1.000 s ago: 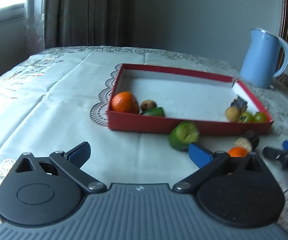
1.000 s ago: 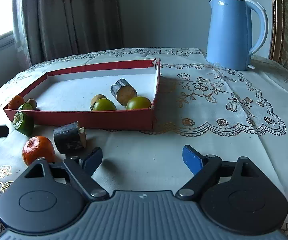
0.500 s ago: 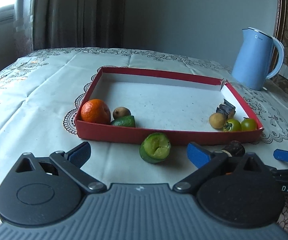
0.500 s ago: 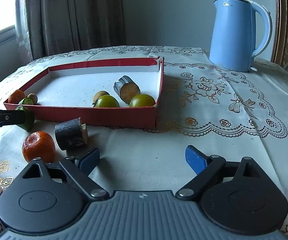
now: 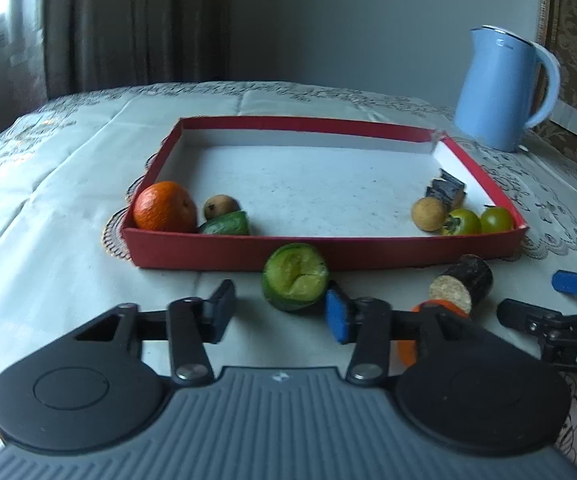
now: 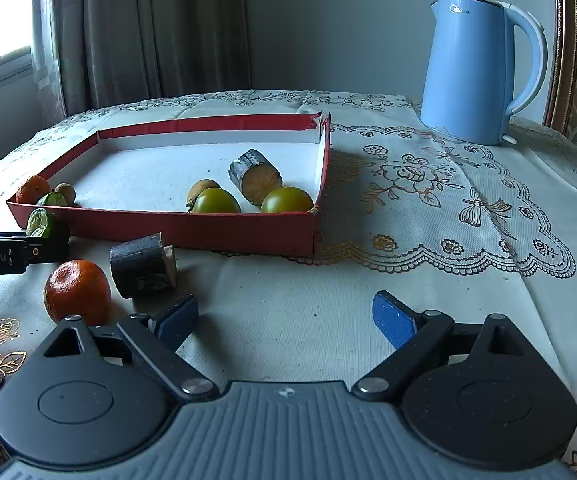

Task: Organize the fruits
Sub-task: 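Grasp the green cucumber chunk on the cloth with the left gripper, then carry the cucumber chunk over the tray and open the left gripper, then withdraw the left gripper from the tray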

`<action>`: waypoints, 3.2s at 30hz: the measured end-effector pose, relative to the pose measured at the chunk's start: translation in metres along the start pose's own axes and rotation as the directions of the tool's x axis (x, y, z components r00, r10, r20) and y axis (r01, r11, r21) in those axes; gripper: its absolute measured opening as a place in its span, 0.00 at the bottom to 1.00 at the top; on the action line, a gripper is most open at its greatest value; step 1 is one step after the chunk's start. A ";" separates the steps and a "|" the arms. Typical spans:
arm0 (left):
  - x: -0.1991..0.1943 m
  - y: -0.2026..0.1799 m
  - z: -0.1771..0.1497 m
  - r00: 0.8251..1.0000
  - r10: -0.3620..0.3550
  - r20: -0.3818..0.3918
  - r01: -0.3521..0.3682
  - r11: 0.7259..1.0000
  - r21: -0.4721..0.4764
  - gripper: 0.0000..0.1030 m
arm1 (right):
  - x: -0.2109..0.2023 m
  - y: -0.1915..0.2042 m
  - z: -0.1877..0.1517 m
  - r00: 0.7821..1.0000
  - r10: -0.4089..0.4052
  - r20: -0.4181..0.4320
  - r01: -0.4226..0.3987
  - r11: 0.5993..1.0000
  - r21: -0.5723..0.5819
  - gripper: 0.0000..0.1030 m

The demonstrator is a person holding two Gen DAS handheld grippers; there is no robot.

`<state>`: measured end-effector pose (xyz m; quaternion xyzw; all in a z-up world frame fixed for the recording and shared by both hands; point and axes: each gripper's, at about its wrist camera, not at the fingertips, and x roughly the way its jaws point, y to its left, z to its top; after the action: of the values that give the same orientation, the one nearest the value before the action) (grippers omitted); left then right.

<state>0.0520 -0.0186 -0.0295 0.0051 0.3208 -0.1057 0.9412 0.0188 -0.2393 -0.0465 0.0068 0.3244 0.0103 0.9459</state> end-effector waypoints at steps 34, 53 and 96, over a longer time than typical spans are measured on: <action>0.001 0.005 0.047 0.995 0.015 0.100 -0.019 0.999 0.033 0.28 | 0.000 0.001 0.000 1.000 -0.001 -0.002 0.001 1.000 -0.002 0.92; 0.049 0.021 0.064 0.996 0.066 0.059 -0.065 0.998 -0.016 0.23 | 0.001 0.001 0.000 1.000 -0.001 -0.004 0.001 1.000 -0.005 0.93; -0.007 0.012 0.047 0.989 0.076 0.129 -0.080 0.996 0.027 0.61 | 0.001 0.002 0.000 1.000 -0.003 -0.007 0.002 1.000 -0.008 0.94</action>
<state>0.0769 -0.0088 0.0111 0.0262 0.2578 -0.0740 0.9630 0.0197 -0.2374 -0.0472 0.0025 0.3274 0.0105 0.9448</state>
